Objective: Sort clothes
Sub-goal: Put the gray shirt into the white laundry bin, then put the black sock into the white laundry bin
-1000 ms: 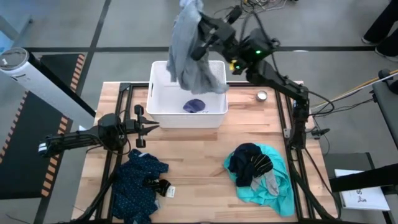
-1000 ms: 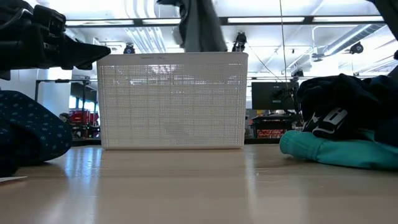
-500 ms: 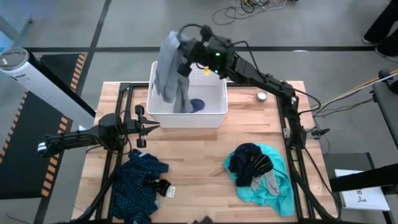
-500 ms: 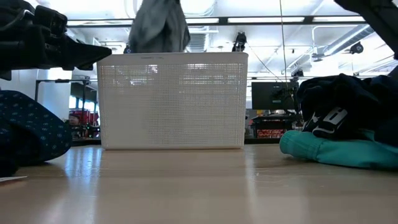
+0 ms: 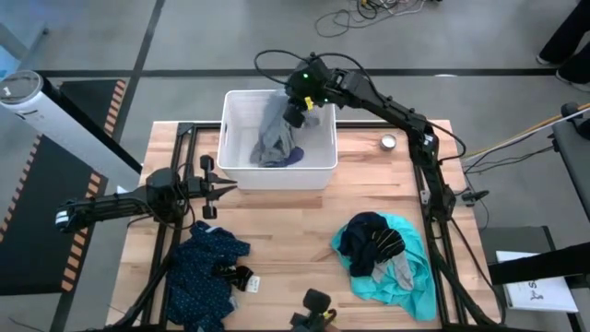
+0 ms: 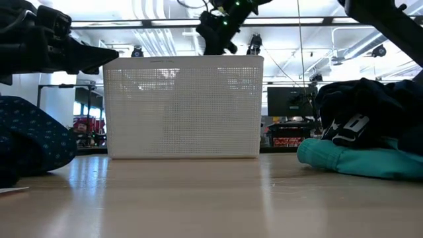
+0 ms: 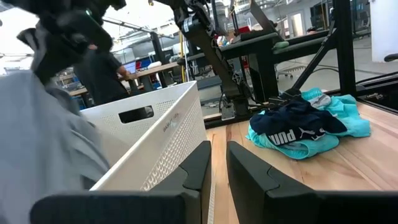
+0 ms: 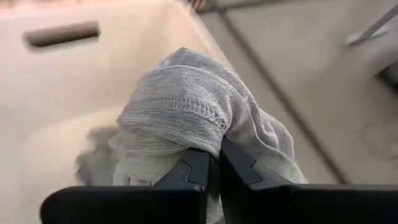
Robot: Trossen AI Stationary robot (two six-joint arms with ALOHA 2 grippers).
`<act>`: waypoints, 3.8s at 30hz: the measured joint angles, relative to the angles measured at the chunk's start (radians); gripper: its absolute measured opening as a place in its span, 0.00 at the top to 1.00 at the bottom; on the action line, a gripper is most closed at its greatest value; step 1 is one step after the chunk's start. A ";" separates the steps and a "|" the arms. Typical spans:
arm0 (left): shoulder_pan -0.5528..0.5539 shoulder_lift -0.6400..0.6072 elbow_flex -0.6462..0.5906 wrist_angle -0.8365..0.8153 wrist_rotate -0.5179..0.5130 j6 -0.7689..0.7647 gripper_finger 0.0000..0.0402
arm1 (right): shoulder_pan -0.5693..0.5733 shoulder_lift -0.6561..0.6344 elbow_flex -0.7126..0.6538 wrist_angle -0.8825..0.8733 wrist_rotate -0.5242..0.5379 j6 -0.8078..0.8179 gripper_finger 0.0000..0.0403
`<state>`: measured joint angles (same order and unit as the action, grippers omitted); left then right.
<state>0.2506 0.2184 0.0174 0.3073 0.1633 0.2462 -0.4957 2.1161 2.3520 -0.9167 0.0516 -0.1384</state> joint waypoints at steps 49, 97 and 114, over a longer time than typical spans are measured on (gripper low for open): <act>0.000 0.026 0.000 0.007 0.000 -0.011 0.91 | 0.613 -0.594 -0.577 -0.628 -0.078 0.422 0.95; 0.000 0.036 0.000 0.015 0.000 -0.019 0.91 | 0.782 -0.698 -1.141 -0.224 -0.165 0.713 0.99; 0.000 0.037 0.000 0.024 0.000 -0.019 0.91 | 0.793 -0.699 -0.700 -0.318 0.261 0.475 1.00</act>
<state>0.2505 0.2558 0.0174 0.3312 0.1635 0.2268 0.2971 1.4174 1.6520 -1.2349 0.3129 0.3371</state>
